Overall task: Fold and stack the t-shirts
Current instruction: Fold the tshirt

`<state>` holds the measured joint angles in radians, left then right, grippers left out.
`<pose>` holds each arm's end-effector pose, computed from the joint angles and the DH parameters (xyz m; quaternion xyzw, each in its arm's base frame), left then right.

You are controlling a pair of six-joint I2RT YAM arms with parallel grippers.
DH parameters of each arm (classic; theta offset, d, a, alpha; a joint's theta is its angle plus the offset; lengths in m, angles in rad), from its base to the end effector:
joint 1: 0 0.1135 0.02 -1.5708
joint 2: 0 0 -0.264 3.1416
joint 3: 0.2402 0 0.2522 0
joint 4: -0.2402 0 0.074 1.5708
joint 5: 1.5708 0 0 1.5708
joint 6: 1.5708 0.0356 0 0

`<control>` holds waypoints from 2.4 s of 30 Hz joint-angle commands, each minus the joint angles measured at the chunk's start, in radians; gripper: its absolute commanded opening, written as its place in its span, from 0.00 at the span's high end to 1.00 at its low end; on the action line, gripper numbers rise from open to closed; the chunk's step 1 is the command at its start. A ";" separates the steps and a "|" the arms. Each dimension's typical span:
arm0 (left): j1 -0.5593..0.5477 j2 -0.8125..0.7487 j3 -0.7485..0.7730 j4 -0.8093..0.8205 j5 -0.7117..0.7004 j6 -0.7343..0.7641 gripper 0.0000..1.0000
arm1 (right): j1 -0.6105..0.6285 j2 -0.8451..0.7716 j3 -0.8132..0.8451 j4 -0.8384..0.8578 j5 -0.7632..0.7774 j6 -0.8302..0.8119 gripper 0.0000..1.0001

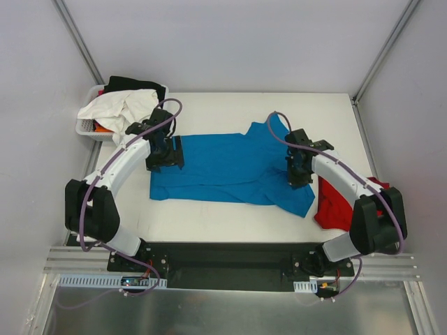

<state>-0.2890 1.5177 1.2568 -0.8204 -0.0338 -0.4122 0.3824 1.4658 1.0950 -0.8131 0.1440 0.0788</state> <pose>0.2972 -0.0871 0.2752 -0.0638 0.9680 -0.0678 0.2332 0.2650 0.1011 0.2420 -0.1343 0.9696 -0.0249 0.2028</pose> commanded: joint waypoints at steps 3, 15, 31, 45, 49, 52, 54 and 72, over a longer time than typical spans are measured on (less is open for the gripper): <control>-0.018 0.016 0.055 -0.025 0.005 -0.017 0.25 | 0.001 0.094 -0.046 0.040 -0.003 -0.005 0.99; -0.029 -0.030 -0.019 -0.049 0.009 -0.049 0.23 | -0.002 0.225 0.072 0.061 -0.072 0.006 0.99; -0.053 -0.005 -0.261 0.053 -0.092 -0.100 0.16 | 0.019 0.110 0.089 -0.046 -0.106 -0.020 0.98; 0.027 0.113 -0.141 0.173 -0.120 -0.057 0.18 | 0.018 0.030 0.057 -0.113 -0.057 -0.051 0.97; 0.092 0.062 -0.184 0.208 -0.138 -0.040 0.19 | 0.016 0.022 0.045 -0.116 -0.050 -0.056 0.97; 0.125 -0.014 -0.249 0.217 -0.143 -0.033 0.19 | 0.013 0.025 0.051 -0.118 -0.046 -0.063 0.97; 0.134 -0.060 -0.296 0.234 -0.138 -0.024 0.18 | 0.010 0.024 0.049 -0.118 -0.047 -0.066 0.96; 0.134 0.053 -0.284 0.323 -0.069 -0.010 0.31 | 0.009 0.015 0.043 -0.118 -0.044 -0.063 0.97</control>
<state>-0.1562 1.5391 0.9203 -0.5182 -0.1162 -0.4488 0.3943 1.5242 1.1469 -0.8982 0.0746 0.0208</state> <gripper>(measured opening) 0.688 0.034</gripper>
